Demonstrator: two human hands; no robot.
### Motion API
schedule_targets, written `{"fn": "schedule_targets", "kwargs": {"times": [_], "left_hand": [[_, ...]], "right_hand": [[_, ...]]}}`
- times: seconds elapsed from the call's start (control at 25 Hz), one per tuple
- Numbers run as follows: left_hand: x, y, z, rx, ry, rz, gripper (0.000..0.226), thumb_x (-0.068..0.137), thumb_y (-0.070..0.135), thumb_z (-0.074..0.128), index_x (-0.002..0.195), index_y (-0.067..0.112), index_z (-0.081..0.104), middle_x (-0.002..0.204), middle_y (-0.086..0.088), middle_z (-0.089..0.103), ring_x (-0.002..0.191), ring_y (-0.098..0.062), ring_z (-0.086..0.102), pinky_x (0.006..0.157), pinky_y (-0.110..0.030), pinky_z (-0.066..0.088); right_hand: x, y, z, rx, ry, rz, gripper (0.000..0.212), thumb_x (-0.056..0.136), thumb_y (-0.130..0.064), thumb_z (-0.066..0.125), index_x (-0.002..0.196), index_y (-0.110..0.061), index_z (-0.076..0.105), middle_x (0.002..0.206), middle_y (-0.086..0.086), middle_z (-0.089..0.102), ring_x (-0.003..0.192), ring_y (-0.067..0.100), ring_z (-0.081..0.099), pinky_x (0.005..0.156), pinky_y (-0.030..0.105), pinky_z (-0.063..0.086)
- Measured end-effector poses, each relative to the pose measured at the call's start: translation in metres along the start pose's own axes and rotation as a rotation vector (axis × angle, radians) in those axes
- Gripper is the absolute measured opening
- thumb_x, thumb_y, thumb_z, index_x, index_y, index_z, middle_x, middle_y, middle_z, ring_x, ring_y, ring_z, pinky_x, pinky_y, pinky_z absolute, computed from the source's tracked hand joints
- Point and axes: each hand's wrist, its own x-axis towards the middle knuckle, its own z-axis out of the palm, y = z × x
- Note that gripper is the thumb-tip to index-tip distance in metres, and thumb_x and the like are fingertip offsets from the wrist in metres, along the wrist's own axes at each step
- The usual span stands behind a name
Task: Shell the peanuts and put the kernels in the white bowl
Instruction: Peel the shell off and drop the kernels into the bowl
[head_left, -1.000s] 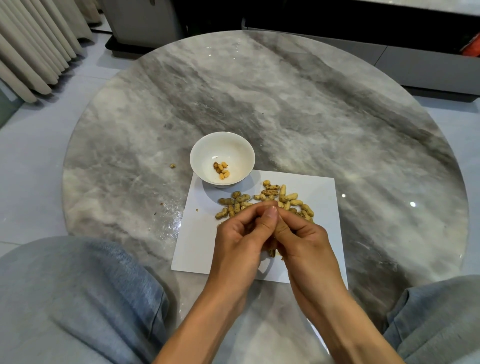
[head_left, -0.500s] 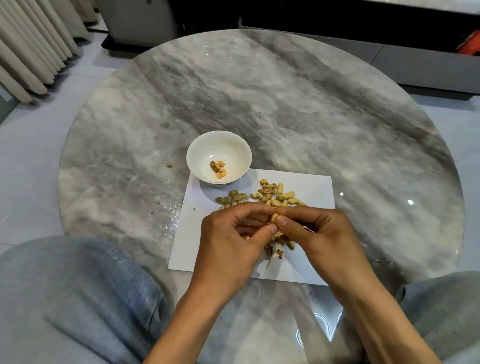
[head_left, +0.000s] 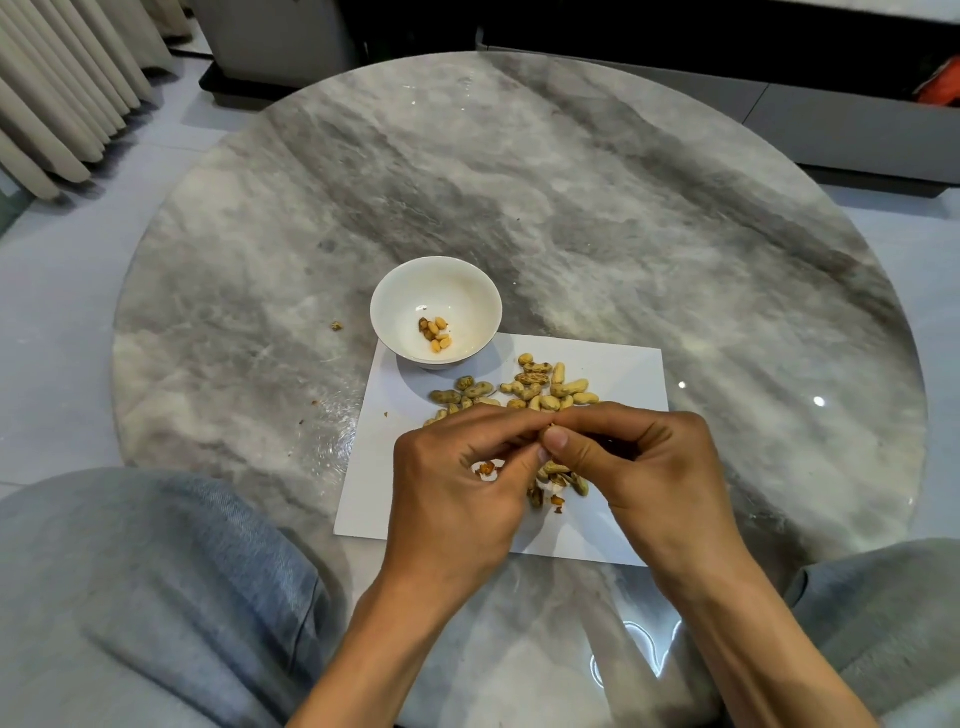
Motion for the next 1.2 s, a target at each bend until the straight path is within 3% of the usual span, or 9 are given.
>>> {"fn": "schedule_targets", "kwargs": {"times": [0.2, 0.32, 0.4, 0.52, 0.72, 0.88, 1.04, 1.2], "left_hand": [[0.003, 0.003, -0.004, -0.111, -0.046, -0.069, 0.035, 0.078, -0.001, 0.079, 0.097, 0.028, 0.078, 0.087, 0.009, 0.076, 0.08, -0.011, 0.073, 0.072, -0.024, 0.059], [0.007, 0.007, -0.004, -0.389, -0.015, -0.398, 0.028, 0.075, -0.002, 0.079, 0.086, 0.024, 0.08, 0.083, -0.002, 0.077, 0.076, -0.014, 0.074, 0.069, -0.02, 0.057], [0.011, 0.009, -0.005, -0.638, 0.037, -0.649, 0.016, 0.071, 0.008, 0.077, 0.086, 0.013, 0.079, 0.08, -0.008, 0.076, 0.07, -0.015, 0.072, 0.065, -0.02, 0.056], [0.012, 0.011, -0.007, -0.826, -0.01, -0.814, 0.02, 0.07, 0.015, 0.072, 0.087, 0.004, 0.076, 0.078, -0.011, 0.073, 0.064, -0.013, 0.067, 0.059, -0.019, 0.056], [0.008, 0.015, -0.003, -0.772, -0.177, -0.852, 0.021, 0.08, 0.028, 0.068, 0.085, 0.011, 0.079, 0.075, -0.01, 0.069, 0.061, -0.013, 0.064, 0.056, -0.02, 0.054], [0.007, 0.011, 0.001, -0.79, -0.12, -0.865, 0.018, 0.076, 0.024, 0.069, 0.084, 0.011, 0.079, 0.078, -0.01, 0.072, 0.066, -0.013, 0.067, 0.058, -0.02, 0.054], [0.007, 0.009, 0.001, -0.871, -0.084, -0.893, 0.017, 0.072, 0.019, 0.071, 0.083, 0.009, 0.079, 0.077, -0.01, 0.07, 0.067, -0.012, 0.066, 0.058, -0.019, 0.054], [0.004, 0.007, 0.004, -0.788, -0.024, -0.873, 0.02, 0.07, 0.025, 0.073, 0.083, 0.011, 0.079, 0.079, -0.009, 0.071, 0.067, -0.014, 0.063, 0.06, -0.022, 0.053]], "right_hand": [[0.001, -0.004, -0.001, 0.114, -0.021, 0.044, 0.013, 0.078, -0.002, 0.074, 0.087, -0.009, 0.08, 0.084, 0.007, 0.078, 0.083, 0.019, 0.076, 0.074, 0.022, 0.056], [0.003, -0.003, -0.002, 0.13, -0.037, 0.082, 0.016, 0.078, -0.014, 0.072, 0.088, -0.02, 0.082, 0.083, 0.006, 0.078, 0.075, 0.02, 0.073, 0.071, 0.025, 0.056], [0.002, -0.003, -0.002, 0.099, -0.091, 0.026, 0.024, 0.083, -0.008, 0.069, 0.096, -0.025, 0.08, 0.086, 0.004, 0.077, 0.075, 0.02, 0.071, 0.072, 0.026, 0.057], [-0.001, -0.004, 0.003, 0.082, -0.126, -0.084, 0.025, 0.08, -0.008, 0.07, 0.103, -0.015, 0.077, 0.089, 0.0, 0.074, 0.082, 0.015, 0.07, 0.076, 0.023, 0.056], [0.0, -0.002, 0.008, 0.098, -0.012, -0.078, 0.019, 0.077, -0.019, 0.072, 0.094, -0.016, 0.078, 0.091, -0.002, 0.074, 0.087, 0.013, 0.071, 0.076, 0.021, 0.054], [-0.001, -0.001, 0.011, 0.177, 0.013, 0.036, 0.02, 0.078, -0.02, 0.069, 0.095, -0.015, 0.078, 0.095, 0.002, 0.078, 0.092, 0.014, 0.073, 0.075, 0.02, 0.055], [0.0, -0.001, 0.012, 0.186, -0.049, 0.072, 0.023, 0.083, -0.023, 0.065, 0.099, -0.014, 0.078, 0.1, 0.004, 0.078, 0.099, 0.018, 0.072, 0.084, 0.026, 0.057], [-0.003, -0.002, 0.014, 0.178, -0.019, 0.067, 0.018, 0.084, -0.022, 0.065, 0.095, -0.019, 0.079, 0.093, 0.002, 0.079, 0.09, 0.016, 0.074, 0.079, 0.024, 0.057]]}}
